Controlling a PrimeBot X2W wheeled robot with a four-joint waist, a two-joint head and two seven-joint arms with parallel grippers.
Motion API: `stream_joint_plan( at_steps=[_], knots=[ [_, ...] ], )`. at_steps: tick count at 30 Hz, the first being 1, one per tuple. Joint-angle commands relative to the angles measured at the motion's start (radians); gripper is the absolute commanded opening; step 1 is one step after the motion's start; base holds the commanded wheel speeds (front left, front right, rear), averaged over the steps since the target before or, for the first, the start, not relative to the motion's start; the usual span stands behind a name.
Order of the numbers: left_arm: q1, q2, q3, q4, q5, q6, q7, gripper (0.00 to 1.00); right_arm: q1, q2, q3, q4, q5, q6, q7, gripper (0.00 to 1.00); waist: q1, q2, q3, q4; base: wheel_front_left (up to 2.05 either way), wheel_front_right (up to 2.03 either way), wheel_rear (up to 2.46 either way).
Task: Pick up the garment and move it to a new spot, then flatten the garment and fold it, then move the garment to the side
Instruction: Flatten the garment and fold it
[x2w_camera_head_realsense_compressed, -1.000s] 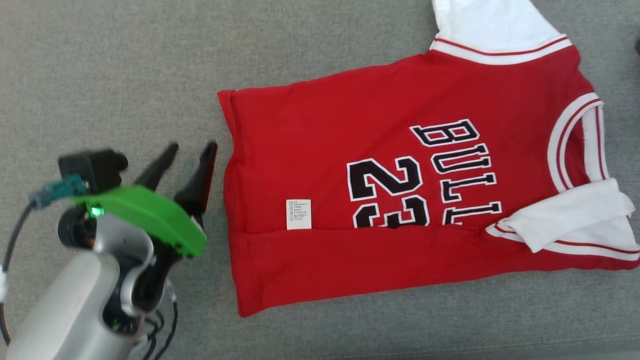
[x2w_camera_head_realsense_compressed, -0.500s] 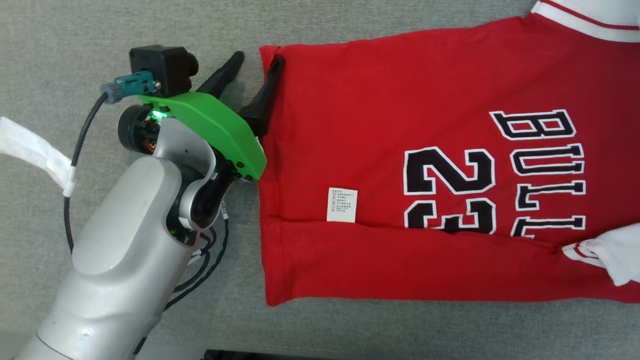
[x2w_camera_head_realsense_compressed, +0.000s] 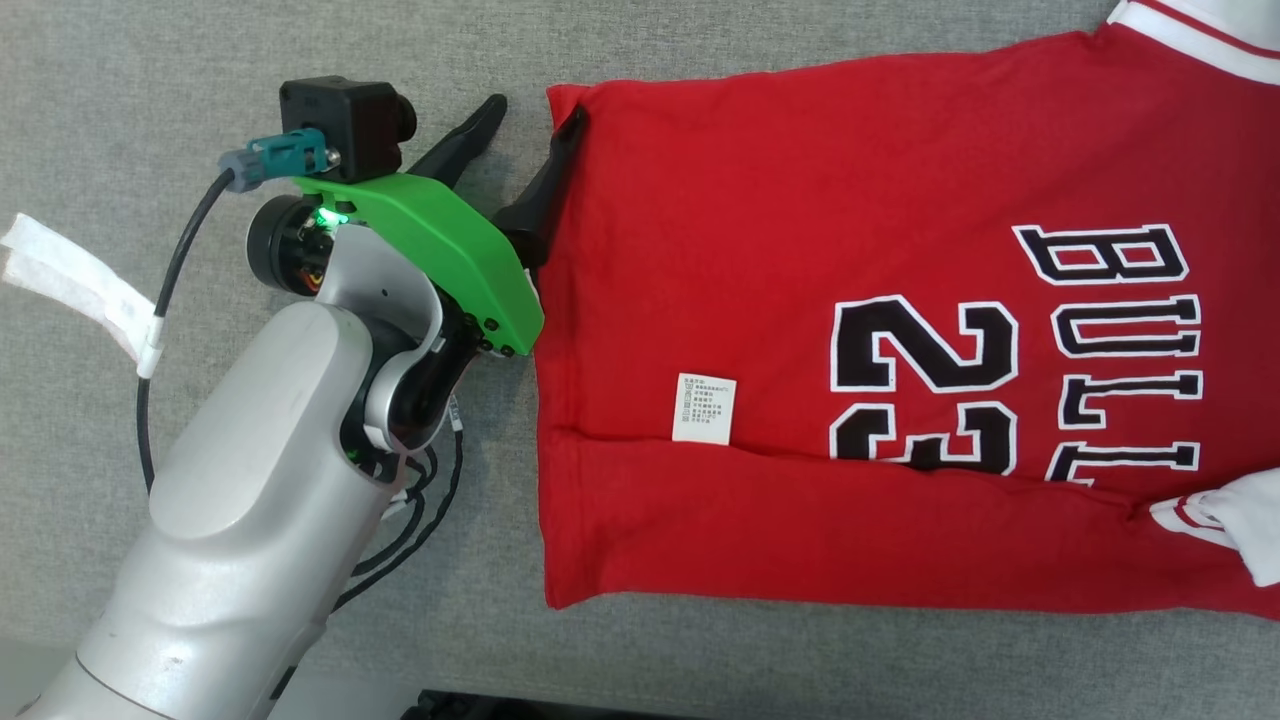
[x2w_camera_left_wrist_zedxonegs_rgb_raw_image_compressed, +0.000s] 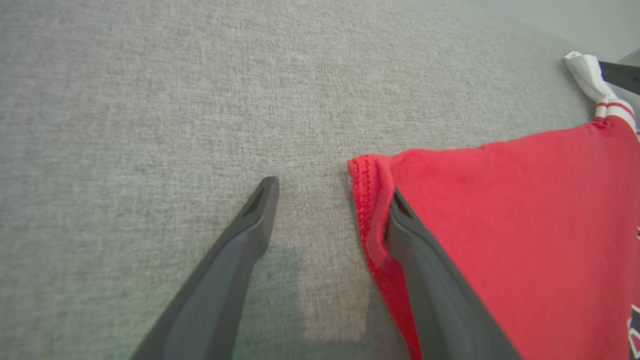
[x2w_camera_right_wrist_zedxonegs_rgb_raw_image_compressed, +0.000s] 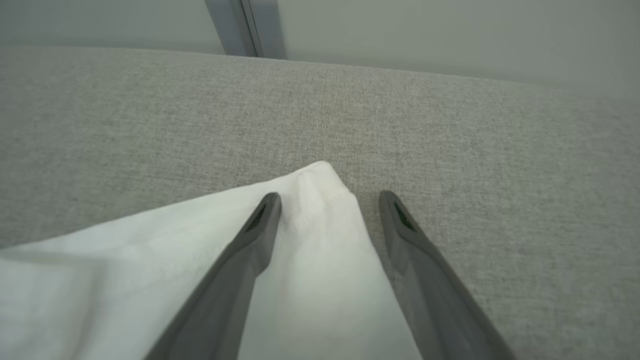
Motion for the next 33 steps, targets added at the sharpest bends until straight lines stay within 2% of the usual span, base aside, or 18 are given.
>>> stream_joint_plan(
  at_steps=[1,5,6,7,8,9,18,22,26,33],
  knots=[
    [0.010,0.000,-0.019,0.017,0.000,0.001,0.020,1.00,0.002,-0.001,0.006,0.029,-0.008,-0.002,0.011,1.00,-0.0001,0.0000,-0.001,0.000,0.00,0.00,0.00],
    [0.014,0.003,-0.029,0.015,0.000,0.001,0.032,1.00,-0.004,0.028,0.030,0.060,0.001,-0.001,0.018,1.00,-0.0001,0.0000,-0.001,-0.001,0.00,0.00,0.00],
    [0.014,0.004,-0.031,0.014,-0.001,0.001,0.037,1.00,-0.006,0.033,0.040,0.063,0.008,-0.001,0.019,0.62,-0.0001,0.0000,-0.001,-0.002,0.00,0.00,0.00],
    [0.013,0.005,-0.035,0.014,-0.002,-0.001,0.043,0.66,-0.010,0.039,0.050,0.065,0.017,-0.001,0.018,0.00,-0.0001,0.0000,0.001,-0.004,0.00,0.00,0.00],
    [0.013,0.007,-0.038,0.014,-0.002,-0.003,0.046,0.29,-0.012,0.046,0.061,0.066,0.027,-0.001,0.021,0.00,-0.0001,0.0000,0.001,-0.006,0.00,0.00,0.00],
    [0.014,0.009,-0.039,0.013,-0.002,-0.007,0.050,0.00,-0.012,0.051,0.071,0.066,0.042,-0.001,0.022,0.00,-0.0001,0.0000,0.000,-0.010,0.00,0.00,0.00],
    [0.016,0.021,-0.023,0.004,-0.012,-0.037,0.010,0.00,-0.024,0.042,0.053,0.036,0.121,-0.001,-0.126,0.00,-0.0001,0.0000,-0.049,-0.052,0.00,0.00,0.00],
    [0.019,0.033,0.011,-0.015,-0.010,-0.017,-0.036,0.00,-0.008,0.038,0.050,0.008,0.168,-0.001,-0.172,0.00,-0.0001,0.0000,-0.076,-0.077,0.00,0.00,0.00],
    [0.051,0.048,0.037,-0.036,-0.011,0.000,-0.078,0.00,0.053,0.007,0.079,-0.047,0.216,-0.001,-0.192,0.00,-0.0001,0.0000,-0.115,-0.098,0.00,0.00,0.00],
    [0.131,0.052,0.049,-0.085,-0.010,0.020,-0.139,0.00,0.242,-0.026,0.052,-0.220,0.328,-0.001,-0.220,0.00,-0.0001,0.0000,-0.189,-0.128,0.00,0.00,0.00]
  ],
)
